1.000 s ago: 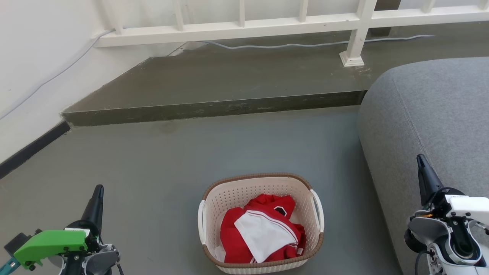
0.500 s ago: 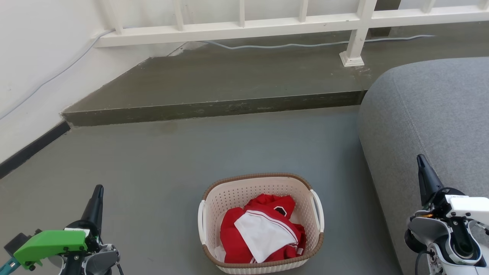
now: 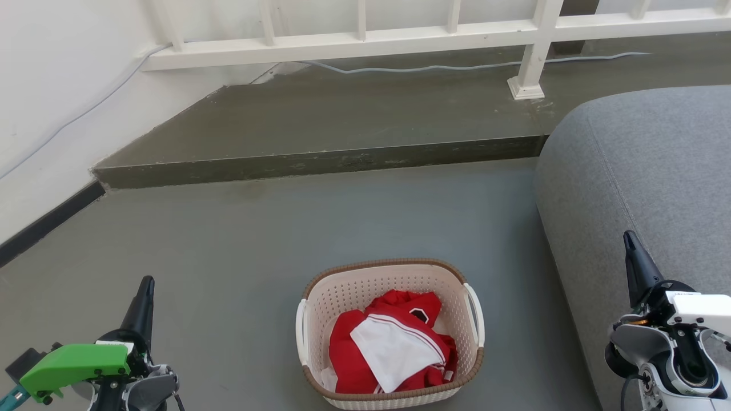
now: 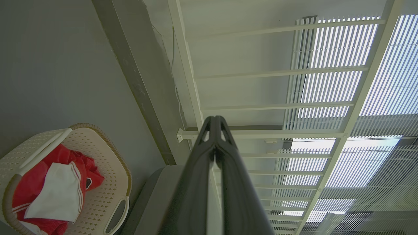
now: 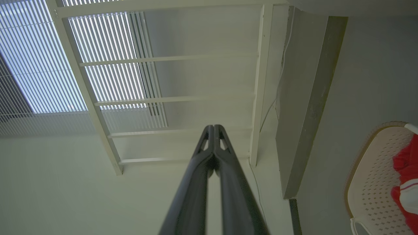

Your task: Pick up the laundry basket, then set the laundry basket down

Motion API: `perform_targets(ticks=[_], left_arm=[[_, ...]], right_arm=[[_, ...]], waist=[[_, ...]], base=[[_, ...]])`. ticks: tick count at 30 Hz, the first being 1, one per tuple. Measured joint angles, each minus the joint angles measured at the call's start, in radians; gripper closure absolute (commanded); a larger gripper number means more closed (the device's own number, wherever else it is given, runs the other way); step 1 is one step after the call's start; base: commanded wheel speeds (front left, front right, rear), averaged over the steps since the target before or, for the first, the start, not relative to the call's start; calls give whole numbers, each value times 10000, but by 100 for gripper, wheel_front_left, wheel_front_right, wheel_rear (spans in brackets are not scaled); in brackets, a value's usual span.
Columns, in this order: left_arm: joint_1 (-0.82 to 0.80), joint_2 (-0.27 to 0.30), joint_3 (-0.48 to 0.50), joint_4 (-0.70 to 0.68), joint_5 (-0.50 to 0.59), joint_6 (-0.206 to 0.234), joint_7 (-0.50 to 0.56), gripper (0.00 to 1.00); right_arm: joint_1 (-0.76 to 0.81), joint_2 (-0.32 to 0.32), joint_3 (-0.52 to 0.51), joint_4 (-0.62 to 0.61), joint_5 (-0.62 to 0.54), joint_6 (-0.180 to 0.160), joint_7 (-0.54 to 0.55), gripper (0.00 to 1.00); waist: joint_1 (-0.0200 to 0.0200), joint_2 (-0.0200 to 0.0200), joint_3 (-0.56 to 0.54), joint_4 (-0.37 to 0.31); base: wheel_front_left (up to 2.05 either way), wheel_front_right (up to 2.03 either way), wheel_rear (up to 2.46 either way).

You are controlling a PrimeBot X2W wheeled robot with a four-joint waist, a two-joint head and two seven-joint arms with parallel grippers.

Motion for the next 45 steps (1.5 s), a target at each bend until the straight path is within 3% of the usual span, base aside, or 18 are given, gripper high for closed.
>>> perform_targets(ticks=[45], left_arm=[[0, -8, 27, -2, 0, 0, 75, 100]], right_arm=[[-2, 4, -23, -10, -2, 2, 13, 100]], waist=[[0, 0, 2, 0]], base=[[0, 0, 0]])
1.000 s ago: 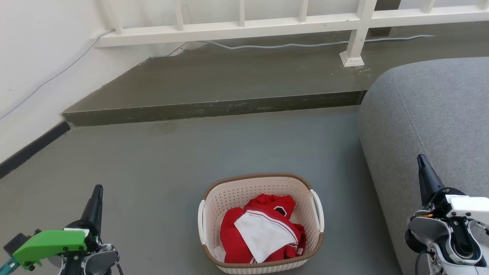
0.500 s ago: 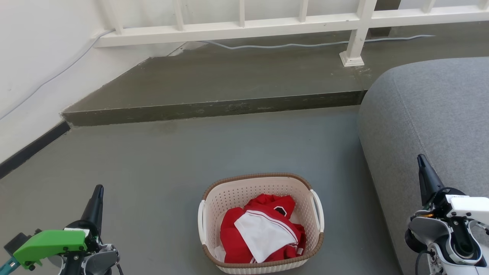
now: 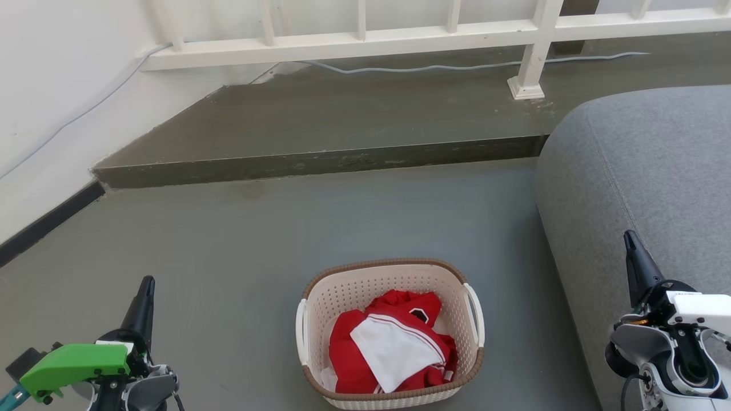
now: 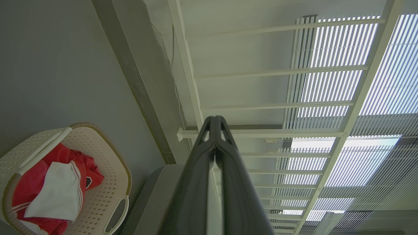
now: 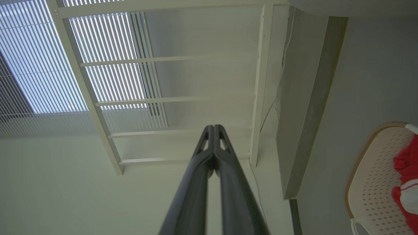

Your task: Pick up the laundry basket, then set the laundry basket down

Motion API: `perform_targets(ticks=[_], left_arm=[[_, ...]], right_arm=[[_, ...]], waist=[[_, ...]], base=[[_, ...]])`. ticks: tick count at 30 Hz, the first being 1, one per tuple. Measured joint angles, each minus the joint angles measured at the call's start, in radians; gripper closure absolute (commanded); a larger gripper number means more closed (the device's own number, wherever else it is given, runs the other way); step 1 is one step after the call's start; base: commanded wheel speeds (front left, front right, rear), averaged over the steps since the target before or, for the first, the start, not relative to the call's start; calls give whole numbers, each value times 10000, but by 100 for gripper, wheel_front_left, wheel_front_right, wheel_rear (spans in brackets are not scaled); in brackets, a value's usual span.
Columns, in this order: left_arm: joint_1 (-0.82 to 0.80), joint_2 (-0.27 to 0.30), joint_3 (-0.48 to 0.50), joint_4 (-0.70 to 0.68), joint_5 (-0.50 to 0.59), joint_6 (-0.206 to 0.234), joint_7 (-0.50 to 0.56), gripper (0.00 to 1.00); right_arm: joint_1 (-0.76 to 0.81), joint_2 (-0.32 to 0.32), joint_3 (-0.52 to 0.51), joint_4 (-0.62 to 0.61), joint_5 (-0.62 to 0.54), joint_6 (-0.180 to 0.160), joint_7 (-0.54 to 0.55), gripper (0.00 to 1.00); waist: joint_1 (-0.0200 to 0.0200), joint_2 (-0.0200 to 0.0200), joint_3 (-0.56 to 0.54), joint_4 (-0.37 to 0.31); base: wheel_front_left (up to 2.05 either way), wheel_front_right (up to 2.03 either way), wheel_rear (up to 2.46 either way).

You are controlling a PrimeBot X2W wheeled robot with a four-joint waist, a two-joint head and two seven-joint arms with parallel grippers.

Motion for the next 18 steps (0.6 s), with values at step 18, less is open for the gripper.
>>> perform_targets(ticks=[18], left_arm=[[0, -2, 13, -2, 0, -2, 0, 100]], right_arm=[[0, 2, -8, -4, 0, 29, 2, 100]], waist=[[0, 0, 0, 0]], base=[[0, 0, 0]])
